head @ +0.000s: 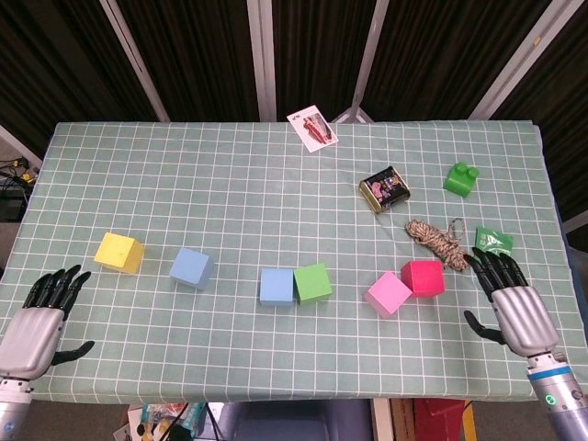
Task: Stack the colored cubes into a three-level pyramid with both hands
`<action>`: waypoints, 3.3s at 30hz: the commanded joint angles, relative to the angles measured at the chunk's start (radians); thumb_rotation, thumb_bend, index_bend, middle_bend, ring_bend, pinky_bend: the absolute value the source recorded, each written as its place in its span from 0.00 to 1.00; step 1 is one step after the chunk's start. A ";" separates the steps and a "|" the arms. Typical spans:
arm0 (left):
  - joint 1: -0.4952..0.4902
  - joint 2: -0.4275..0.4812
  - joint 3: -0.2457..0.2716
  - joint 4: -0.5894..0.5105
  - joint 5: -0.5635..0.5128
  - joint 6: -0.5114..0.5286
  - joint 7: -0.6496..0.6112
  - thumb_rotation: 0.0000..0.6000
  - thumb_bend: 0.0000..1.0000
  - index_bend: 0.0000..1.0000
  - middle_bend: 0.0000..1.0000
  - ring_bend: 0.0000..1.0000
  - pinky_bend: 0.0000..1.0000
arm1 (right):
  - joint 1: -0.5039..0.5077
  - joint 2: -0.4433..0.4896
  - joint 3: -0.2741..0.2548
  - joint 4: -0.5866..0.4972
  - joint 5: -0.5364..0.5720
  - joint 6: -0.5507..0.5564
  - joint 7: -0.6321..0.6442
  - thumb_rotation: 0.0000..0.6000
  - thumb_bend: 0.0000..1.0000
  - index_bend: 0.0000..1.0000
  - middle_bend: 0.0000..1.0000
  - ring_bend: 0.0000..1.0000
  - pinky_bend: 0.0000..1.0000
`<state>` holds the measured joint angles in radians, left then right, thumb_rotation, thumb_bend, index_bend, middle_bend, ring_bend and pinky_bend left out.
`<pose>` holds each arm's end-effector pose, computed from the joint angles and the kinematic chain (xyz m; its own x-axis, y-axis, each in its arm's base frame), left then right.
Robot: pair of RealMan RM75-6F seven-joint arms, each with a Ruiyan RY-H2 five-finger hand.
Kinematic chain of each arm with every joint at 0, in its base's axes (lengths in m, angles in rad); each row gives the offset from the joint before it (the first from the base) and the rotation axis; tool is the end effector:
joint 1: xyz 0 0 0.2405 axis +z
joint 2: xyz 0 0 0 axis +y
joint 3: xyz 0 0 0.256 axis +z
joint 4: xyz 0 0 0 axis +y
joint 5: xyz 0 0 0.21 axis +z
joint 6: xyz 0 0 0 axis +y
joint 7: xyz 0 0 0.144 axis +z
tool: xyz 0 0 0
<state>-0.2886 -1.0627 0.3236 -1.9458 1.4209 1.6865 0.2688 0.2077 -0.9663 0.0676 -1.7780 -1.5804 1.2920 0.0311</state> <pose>-0.2546 0.1532 0.1454 0.4444 0.1279 0.8866 0.8958 -0.0597 -0.4404 -0.2620 -0.2132 0.1634 0.3909 -0.1339 0.9106 -0.9094 -0.2089 0.3597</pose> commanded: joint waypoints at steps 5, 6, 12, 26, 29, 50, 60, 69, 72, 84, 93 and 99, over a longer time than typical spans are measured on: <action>0.043 -0.020 -0.035 0.062 0.021 -0.024 -0.044 1.00 0.09 0.00 0.00 0.00 0.00 | 0.176 0.053 0.029 -0.111 -0.010 -0.242 -0.050 1.00 0.31 0.00 0.00 0.00 0.00; 0.044 -0.020 -0.039 0.064 0.022 -0.030 -0.048 1.00 0.09 0.00 0.00 0.00 0.00 | 0.195 0.050 0.034 -0.128 -0.005 -0.268 -0.059 1.00 0.30 0.00 0.00 0.00 0.00; 0.051 -0.024 -0.067 0.080 0.026 -0.067 -0.070 1.00 0.09 0.00 0.00 0.00 0.00 | 0.323 -0.027 0.067 -0.178 0.066 -0.440 -0.146 1.00 0.30 0.00 0.11 0.00 0.00; 0.070 -0.011 -0.121 0.113 0.032 -0.147 -0.123 1.00 0.09 0.00 0.00 0.00 0.00 | 0.479 -0.281 0.107 -0.097 0.322 -0.528 -0.358 1.00 0.30 0.00 0.13 0.00 0.00; 0.078 -0.013 -0.134 0.120 0.042 -0.148 -0.123 1.00 0.09 0.00 0.00 0.00 0.00 | 0.510 -0.310 0.113 -0.078 0.374 -0.536 -0.394 1.00 0.30 0.00 0.13 0.00 0.00; 0.098 0.053 -0.215 0.044 0.050 -0.183 -0.102 1.00 0.09 0.00 0.00 0.00 0.00 | 0.647 -0.462 0.085 0.017 0.643 -0.478 -0.544 1.00 0.30 0.00 0.13 0.00 0.00; 0.112 0.060 -0.236 0.042 0.053 -0.205 -0.110 1.00 0.09 0.00 0.00 0.00 0.00 | 0.676 -0.500 0.061 0.047 0.712 -0.452 -0.568 1.00 0.30 0.00 0.33 0.07 0.00; 0.121 0.063 -0.248 0.042 0.060 -0.222 -0.112 1.00 0.09 0.00 0.00 0.00 0.00 | 0.682 -0.518 0.051 0.032 0.717 -0.401 -0.581 1.00 0.30 0.00 0.44 0.18 0.00; 0.124 0.063 -0.250 0.041 0.063 -0.227 -0.110 1.00 0.09 0.00 0.00 0.00 0.00 | 0.686 -0.521 0.051 0.023 0.735 -0.385 -0.593 1.00 0.30 0.00 0.44 0.18 0.00; 0.133 0.067 -0.261 0.038 0.070 -0.241 -0.110 1.00 0.09 0.00 0.00 0.00 0.00 | 0.711 -0.543 0.046 -0.016 0.873 -0.275 -0.721 1.00 0.30 0.00 0.46 0.20 0.00; 0.140 0.071 -0.267 0.035 0.075 -0.251 -0.112 1.00 0.09 0.00 0.00 0.00 0.00 | 0.749 -0.554 0.054 -0.053 1.001 -0.225 -0.807 1.00 0.30 0.00 0.46 0.20 0.00; 0.143 0.074 -0.270 0.034 0.074 -0.259 -0.113 1.00 0.09 0.00 0.00 0.00 0.00 | 0.765 -0.564 0.065 -0.065 1.066 -0.198 -0.828 1.00 0.30 0.00 0.46 0.20 0.00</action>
<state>-0.1454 -0.9889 0.0533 -1.9113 1.4951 1.4274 0.1563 0.9674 -1.5270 0.1288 -1.8386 -0.5246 1.0861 -0.7906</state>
